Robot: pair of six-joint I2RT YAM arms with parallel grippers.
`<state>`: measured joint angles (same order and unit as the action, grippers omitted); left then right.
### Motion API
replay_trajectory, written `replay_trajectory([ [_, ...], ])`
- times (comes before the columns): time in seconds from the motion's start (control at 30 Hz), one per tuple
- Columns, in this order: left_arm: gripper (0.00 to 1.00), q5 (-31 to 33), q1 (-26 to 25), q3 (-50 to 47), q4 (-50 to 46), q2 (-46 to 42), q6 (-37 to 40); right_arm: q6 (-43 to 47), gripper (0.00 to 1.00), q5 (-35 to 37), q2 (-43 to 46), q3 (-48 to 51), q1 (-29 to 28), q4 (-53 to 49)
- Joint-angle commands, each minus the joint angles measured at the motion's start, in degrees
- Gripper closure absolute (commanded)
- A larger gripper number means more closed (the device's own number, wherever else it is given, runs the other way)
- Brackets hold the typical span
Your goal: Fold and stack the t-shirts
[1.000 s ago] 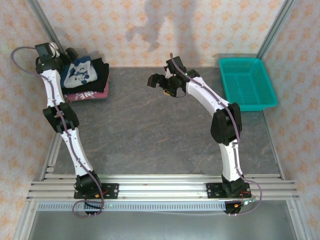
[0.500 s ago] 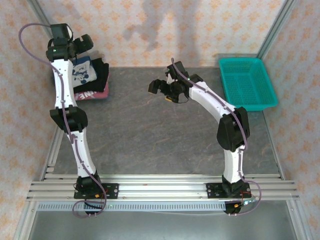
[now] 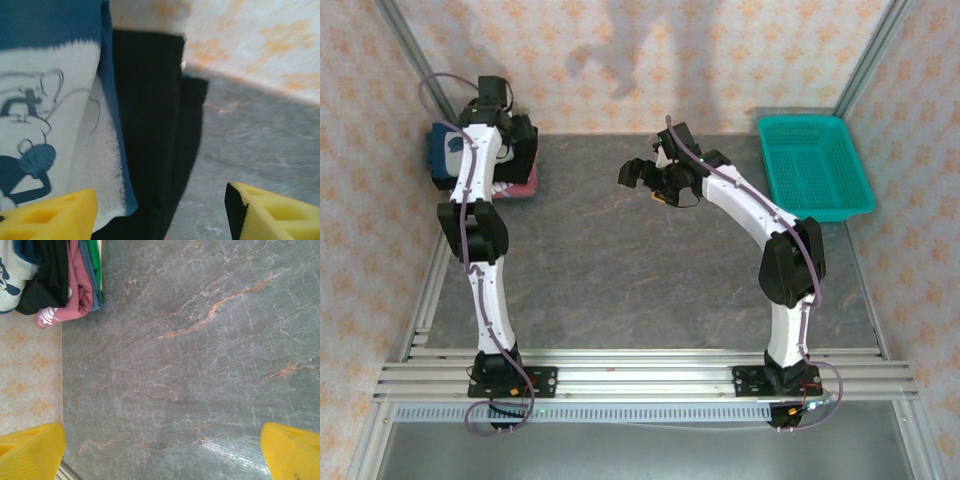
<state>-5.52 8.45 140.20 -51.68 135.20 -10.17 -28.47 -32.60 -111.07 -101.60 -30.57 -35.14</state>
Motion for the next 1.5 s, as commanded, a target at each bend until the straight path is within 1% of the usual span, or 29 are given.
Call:
replay_trajectory([
  [0.0, 0.34, 7.72, 0.25, -0.32, -2.29, 0.67, 0.02, 0.84, 0.01, 0.25, 2.39, 1.14, 0.04, -0.49],
  [0.23, 0.37, 13.37, -0.65, 0.44, -2.35, 4.26, 1.45, 0.98, 0.01, -0.22, 1.62, 0.98, 0.06, -1.06],
  [0.37, 0.38, 13.92, -0.78, 1.3, -0.81, 5.82, 2.19, 1.44, 0.01, -0.53, 0.82, -0.42, 0.07, -2.26],
  [0.43, 0.41, 14.16, -0.97, 1.74, 0.09, 6.46, 2.76, 1.88, 0.01, -0.78, 0.38, -1.38, 0.07, -3.02],
  [0.47, 0.45, 14.46, -0.98, 1.87, 0.55, 6.95, 3.11, 2.14, 0.01, -0.88, 0.04, -1.96, 0.06, -3.47],
  [0.5, 0.52, 14.73, -0.98, 2.14, 0.7, 7.65, 3.39, 2.47, 0.01, -1.01, -0.26, -2.63, 0.06, -3.97],
  [0.6, 0.76, 13.93, -1.05, 1.95, 0.26, 8.57, 3.5, 3.11, 0.01, -1.15, -0.71, -4.14, 0.07, -5.33],
  [0.7, 1.0, 12.5, -1.48, 0.35, 0.65, 7.28, 3.77, 3.75, 0.01, -0.8, -0.67, -4.9, 0.07, -6.19],
  [0.83, 1.0, 10.68, -2.36, -3.41, 2.73, 3.64, 4.54, 4.06, 0.01, -0.15, -0.3, -4.74, 0.14, -6.67],
  [0.97, 1.0, 8.25, -2.39, -7.37, 4.5, 0.47, 4.75, 3.58, 0.01, 0.51, 0.82, -2.52, 0.48, -6.05],
  [1.0, 0.95, 8.03, -2.38, -8.72, 4.9, -0.64, 4.74, 3.4, 0.01, 0.73, 1.3, -1.67, 0.74, -5.76],
  [1.03, 0.86, 7.67, -2.38, -9.96, 5.46, -1.96, 4.61, 3.18, 0.01, 1.06, 1.75, -0.79, 0.94, -5.57],
  [1.1, 0.53, 6.22, -2.38, -13.13, 6.98, -5.87, 3.95, 3.5, 0.01, 2.84, 3.8, 1.51, 1.58, -5.0],
  [1.17, 0.36, 3.98, -2.41, -16.89, 9.05, -10.97, 2.56, 3.59, 0.01, 4.46, 6.67, 4.67, 2.65, -3.62],
  [1.2, 0.3, 3.39, -2.58, -18.95, 9.93, -14.04, 1.87, 3.46, 0.01, 5.05, 8.38, 6.52, 3.53, -2.6],
  [1.27, 0.25, 2.14, -2.69, -22.81, 10.84, -19.94, 0.51, 3.67, 0.01, 6.34, 12.09, 10.27, 5.26, -1.38],
  [1.3, 0.17, 1.25, -2.86, -25.41, 11.74, -23.56, -0.19, 4.34, 0.01, 7.22, 14.13, 12.31, 6.38, -1.12],
  [1.33, 0.15, 0.89, -3.03, -27.97, 12.34, -26.47, -0.92, 5.15, 0.01, 8.26, 15.99, 14.09, 7.27, -1.17],
  [1.37, 0.14, 0.61, -3.4, -31.68, 13.58, -31.82, -1.65, 6.42, 0.01, 9.84, 18.39, 16.08, 8.39, -1.47],
  [1.43, 0.03, 2.05, -4.63, -40.16, 16.72, -40.8, -1.99, 8.72, 0.01, 14.04, 22.95, 20.34, 10.61, -2.24],
  [1.47, 0.0, 3.65, -5.32, -46.12, 18.38, -45.79, -2.39, 9.99, 0.01, 17.28, 25.9, 23.22, 11.81, -2.06],
])
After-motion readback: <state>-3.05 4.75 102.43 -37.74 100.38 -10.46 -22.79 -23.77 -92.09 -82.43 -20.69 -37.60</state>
